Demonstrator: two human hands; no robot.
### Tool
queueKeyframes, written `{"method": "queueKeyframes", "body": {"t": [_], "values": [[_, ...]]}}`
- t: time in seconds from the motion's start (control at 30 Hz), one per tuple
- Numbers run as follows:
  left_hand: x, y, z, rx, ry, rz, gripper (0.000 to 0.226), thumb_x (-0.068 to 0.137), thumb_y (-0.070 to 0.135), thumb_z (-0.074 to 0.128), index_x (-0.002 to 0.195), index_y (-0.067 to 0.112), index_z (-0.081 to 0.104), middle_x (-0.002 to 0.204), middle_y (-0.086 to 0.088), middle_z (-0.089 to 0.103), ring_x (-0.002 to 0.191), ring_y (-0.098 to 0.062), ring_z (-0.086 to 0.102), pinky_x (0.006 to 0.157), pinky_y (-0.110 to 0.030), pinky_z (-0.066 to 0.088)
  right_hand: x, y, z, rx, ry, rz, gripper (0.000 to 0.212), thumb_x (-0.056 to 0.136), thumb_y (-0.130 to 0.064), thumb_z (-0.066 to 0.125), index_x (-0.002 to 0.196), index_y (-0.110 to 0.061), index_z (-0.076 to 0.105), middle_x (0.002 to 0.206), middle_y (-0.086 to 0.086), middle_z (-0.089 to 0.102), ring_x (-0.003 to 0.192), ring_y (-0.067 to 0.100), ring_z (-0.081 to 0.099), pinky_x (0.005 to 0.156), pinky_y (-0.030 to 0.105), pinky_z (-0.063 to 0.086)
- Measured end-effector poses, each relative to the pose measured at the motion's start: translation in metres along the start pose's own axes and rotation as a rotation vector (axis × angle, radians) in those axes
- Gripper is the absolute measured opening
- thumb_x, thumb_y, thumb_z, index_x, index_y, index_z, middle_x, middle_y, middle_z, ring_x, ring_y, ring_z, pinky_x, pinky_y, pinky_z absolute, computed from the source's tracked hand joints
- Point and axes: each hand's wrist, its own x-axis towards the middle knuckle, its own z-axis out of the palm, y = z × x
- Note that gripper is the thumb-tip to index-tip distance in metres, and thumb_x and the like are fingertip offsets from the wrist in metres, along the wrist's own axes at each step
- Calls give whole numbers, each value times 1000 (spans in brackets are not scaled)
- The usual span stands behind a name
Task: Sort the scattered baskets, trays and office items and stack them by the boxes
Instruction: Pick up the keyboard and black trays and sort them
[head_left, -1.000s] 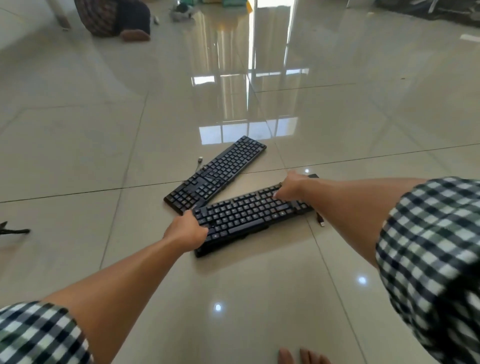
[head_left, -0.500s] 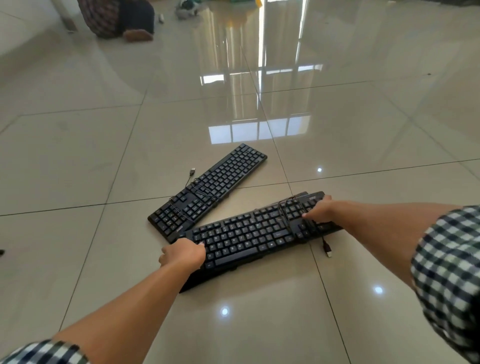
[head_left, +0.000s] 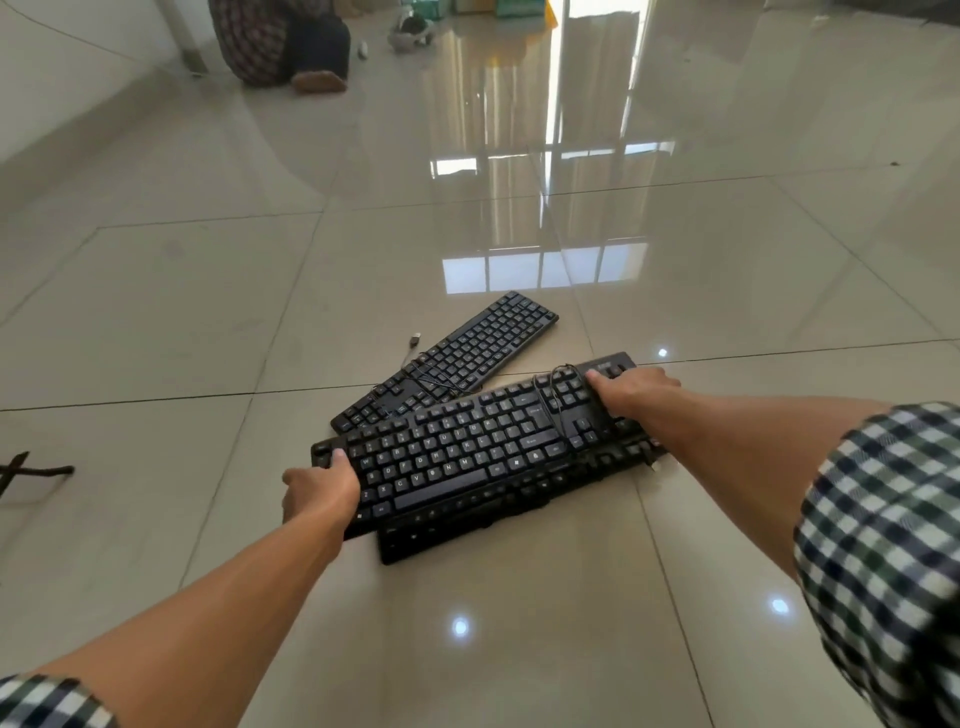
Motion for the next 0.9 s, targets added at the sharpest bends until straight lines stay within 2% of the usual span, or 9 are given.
{"method": "queueKeyframes", "body": {"t": [0.13,0.23,0.3,0.4,0.5,0.6,0.67,0.73,0.9], "values": [[23,-6,-75,-76,116,98,50,101,43,49,126,0,53,121,-23,62,98,-38,58,75,-41,44,-37,-53,-9,259,7,-62,97,85,-77,56,143,-1,40,131,20,59,114,40,60,99,47,51],[40,-21,-144,-219,200,146,44,100,45,52,121,7,62,117,-16,65,95,-33,56,78,-37,44,-75,-100,-4,340,-2,-208,85,85,-79,53,118,-2,59,104,12,67,88,31,67,83,43,60],[47,-37,-189,-344,250,154,41,98,45,55,121,12,64,119,-13,66,102,-32,59,85,-37,48,-102,-134,2,402,-2,-273,79,83,-79,56,108,-4,63,96,11,68,81,29,67,77,42,62],[54,-68,-245,-512,273,157,39,96,43,60,123,14,67,122,-10,68,108,-30,62,96,-41,52,-142,-182,16,393,47,-338,82,76,-84,57,99,-6,66,90,12,68,78,32,65,75,41,58],[58,-102,-286,-678,257,173,27,96,35,64,114,15,68,112,-9,71,104,-30,67,96,-48,55,-177,-218,36,453,71,-371,85,66,-89,59,87,-7,66,74,10,60,62,29,54,54,31,42],[59,-133,-315,-790,229,195,18,95,30,65,110,20,67,108,-6,72,100,-28,70,89,-49,59,-206,-249,55,556,6,-387,86,54,-92,62,77,-9,63,81,10,67,71,30,65,71,37,57],[60,-147,-334,-813,242,201,19,96,30,64,114,23,65,113,-4,70,101,-26,69,87,-49,60,-223,-268,68,624,-33,-395,83,51,-91,66,75,-11,60,84,10,69,75,30,69,78,42,60],[61,-155,-355,-825,269,208,25,96,30,65,120,23,62,115,-4,69,100,-26,69,83,-49,61,-240,-287,81,697,-88,-395,80,49,-87,71,76,-12,59,88,11,71,77,31,71,80,44,61],[62,-163,-413,-765,422,218,23,94,32,68,114,25,62,107,-4,71,93,-23,71,81,-46,62,-277,-325,116,736,-178,-413,78,55,-83,73,76,-9,61,87,12,71,75,30,70,77,44,61]]}}
